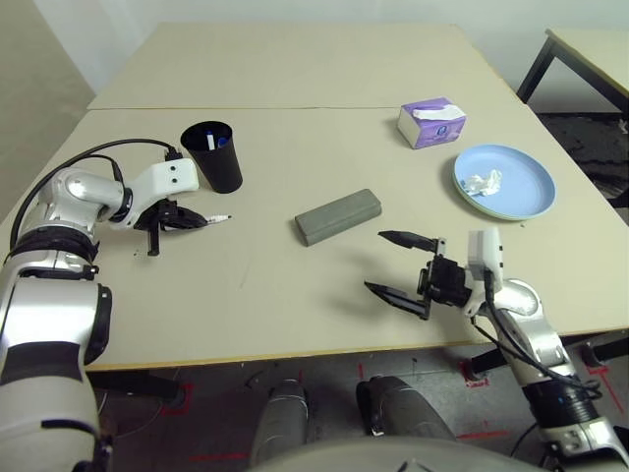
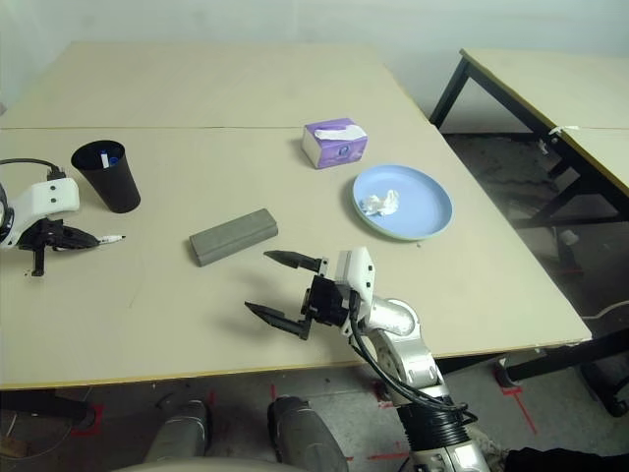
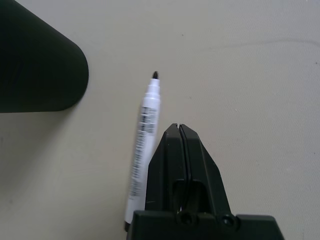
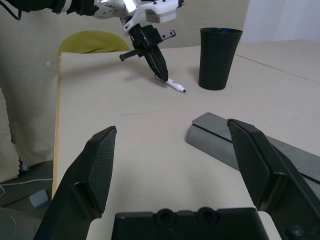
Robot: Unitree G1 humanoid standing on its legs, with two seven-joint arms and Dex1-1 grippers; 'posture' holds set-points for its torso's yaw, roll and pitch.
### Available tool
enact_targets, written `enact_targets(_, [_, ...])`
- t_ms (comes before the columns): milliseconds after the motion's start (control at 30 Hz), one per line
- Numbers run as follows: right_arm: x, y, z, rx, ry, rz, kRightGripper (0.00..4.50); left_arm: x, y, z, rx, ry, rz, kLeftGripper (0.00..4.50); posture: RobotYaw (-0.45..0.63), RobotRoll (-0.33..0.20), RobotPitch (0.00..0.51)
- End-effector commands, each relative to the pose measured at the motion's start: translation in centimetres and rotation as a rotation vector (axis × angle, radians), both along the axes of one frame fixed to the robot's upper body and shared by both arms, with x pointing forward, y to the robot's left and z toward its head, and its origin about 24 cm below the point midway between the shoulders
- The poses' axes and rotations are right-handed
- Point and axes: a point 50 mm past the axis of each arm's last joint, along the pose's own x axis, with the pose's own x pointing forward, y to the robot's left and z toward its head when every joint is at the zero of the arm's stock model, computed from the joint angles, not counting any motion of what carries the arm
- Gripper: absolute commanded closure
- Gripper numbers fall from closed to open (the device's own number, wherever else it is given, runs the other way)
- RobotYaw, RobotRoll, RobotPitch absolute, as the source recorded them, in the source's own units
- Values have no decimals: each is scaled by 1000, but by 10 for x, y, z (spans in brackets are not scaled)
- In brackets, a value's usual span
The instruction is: Organize and tidy the items on the table.
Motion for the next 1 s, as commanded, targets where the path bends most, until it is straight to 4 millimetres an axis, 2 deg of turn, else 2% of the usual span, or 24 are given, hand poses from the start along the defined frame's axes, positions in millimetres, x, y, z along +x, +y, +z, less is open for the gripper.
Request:
enact_targets(33, [-2, -1, -5, -4, 19, -5, 0, -2, 3, 2, 1, -4, 8, 4480, -122, 0, 102])
enact_targets(133, [-4, -1, -7, -6, 24, -6, 0, -1, 5, 5, -16, -17, 28, 4480, -127, 0, 102])
enact_targets(233, [-6, -2, -9, -11, 29, -8, 0, 1, 8, 16, -42, -53, 64, 3848, -133, 0, 100])
enact_targets(467, [-6, -4, -11, -14, 30, -14, 0, 4, 14, 29, 53, -111, 103, 1632, -137, 0, 92])
enact_targets(633, [-6, -3, -11, -15, 27, -13, 0, 6, 11, 26, 82, -107, 100, 71, -146, 0, 90])
enact_targets(1000, [-9, -3, -11, -27, 17, -11, 0, 16, -3, 9, 124, -25, 110, 28, -166, 0, 87])
